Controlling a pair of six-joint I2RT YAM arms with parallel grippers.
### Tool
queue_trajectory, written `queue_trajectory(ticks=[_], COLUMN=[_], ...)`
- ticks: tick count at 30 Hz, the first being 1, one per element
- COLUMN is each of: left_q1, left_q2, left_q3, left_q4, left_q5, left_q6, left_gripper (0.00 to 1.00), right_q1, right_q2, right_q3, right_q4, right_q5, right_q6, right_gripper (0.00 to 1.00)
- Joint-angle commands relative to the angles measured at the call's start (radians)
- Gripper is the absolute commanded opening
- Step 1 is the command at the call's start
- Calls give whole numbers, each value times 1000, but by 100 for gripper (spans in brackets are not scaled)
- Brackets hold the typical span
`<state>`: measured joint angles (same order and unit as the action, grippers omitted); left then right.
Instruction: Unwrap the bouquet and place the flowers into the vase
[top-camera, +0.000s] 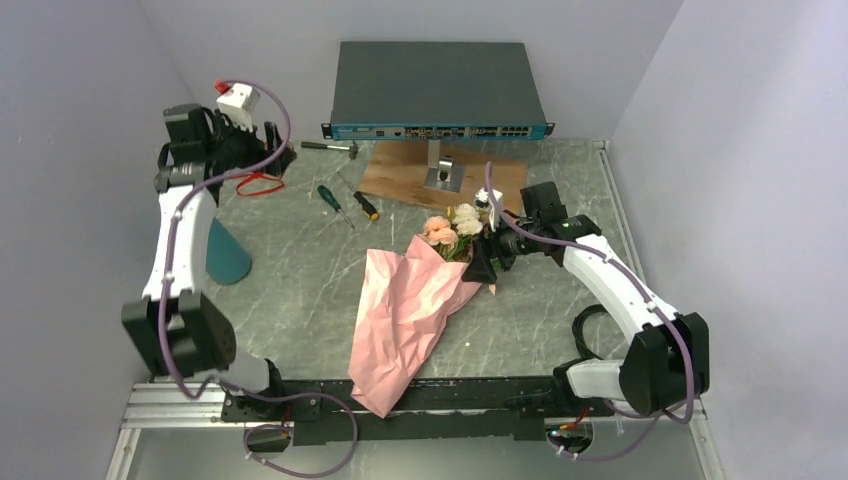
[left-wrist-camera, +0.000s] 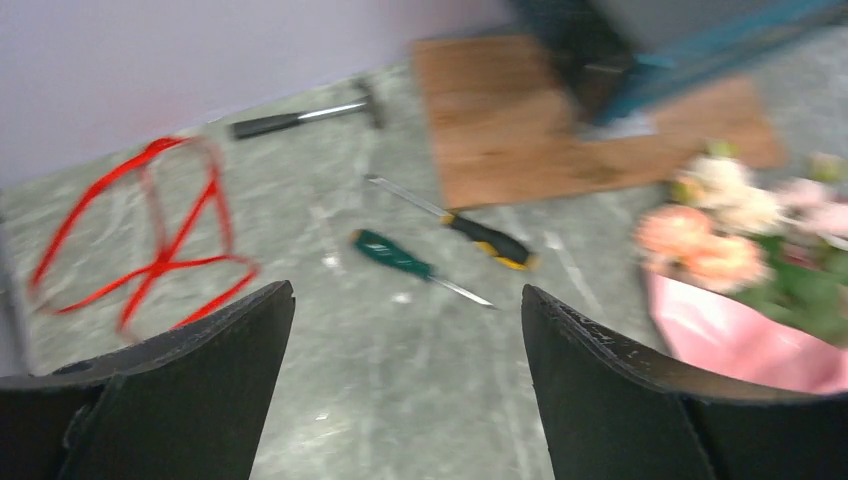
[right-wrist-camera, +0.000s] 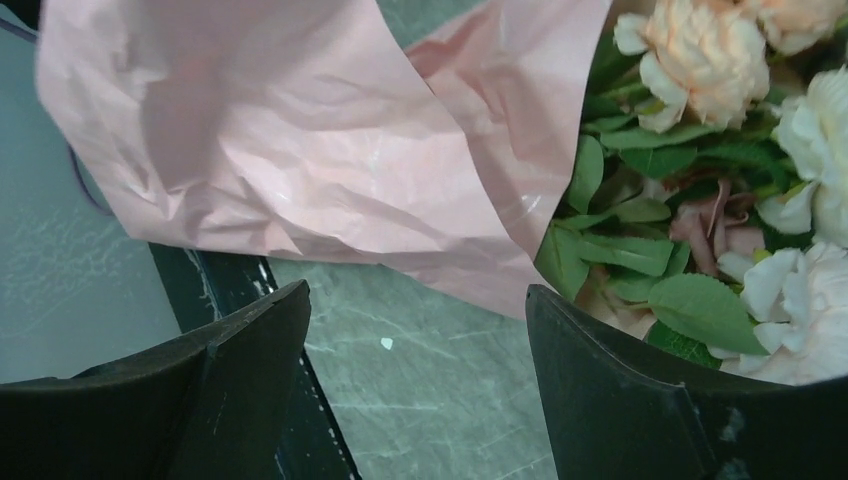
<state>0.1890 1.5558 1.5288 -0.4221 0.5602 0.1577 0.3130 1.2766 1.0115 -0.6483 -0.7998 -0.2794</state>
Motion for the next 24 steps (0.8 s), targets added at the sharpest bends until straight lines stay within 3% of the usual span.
queue_trajectory(ticks=[1, 5, 7, 12, 18, 24], left_q1=[-14, -70, -131, -315, -354, -364], left_q2=[-172, -267, -323, -450, -414, -304], left_q3=[-167, -317, -400, -595, -655, -604], left_q4=[43, -64, -94, 1, 52, 91], left_q5=[399, 521, 548, 509, 530, 551], left_q6=[-107, -122, -130, -233, -296, -306], left_gripper=[89, 88, 97, 99, 74, 58], right_q1=[5, 13, 24, 43, 49, 49], right_q2=[27, 66, 95, 174, 280, 378], right_q3=[-28, -51, -53, -53, -23, 53], right_q4=[49, 53, 69, 140, 232, 282], right_q5=[60, 76, 94, 162, 240, 253], right_q6=[-42, -68, -59, -49, -32, 13], right_gripper=[81, 79, 78, 75, 69, 63])
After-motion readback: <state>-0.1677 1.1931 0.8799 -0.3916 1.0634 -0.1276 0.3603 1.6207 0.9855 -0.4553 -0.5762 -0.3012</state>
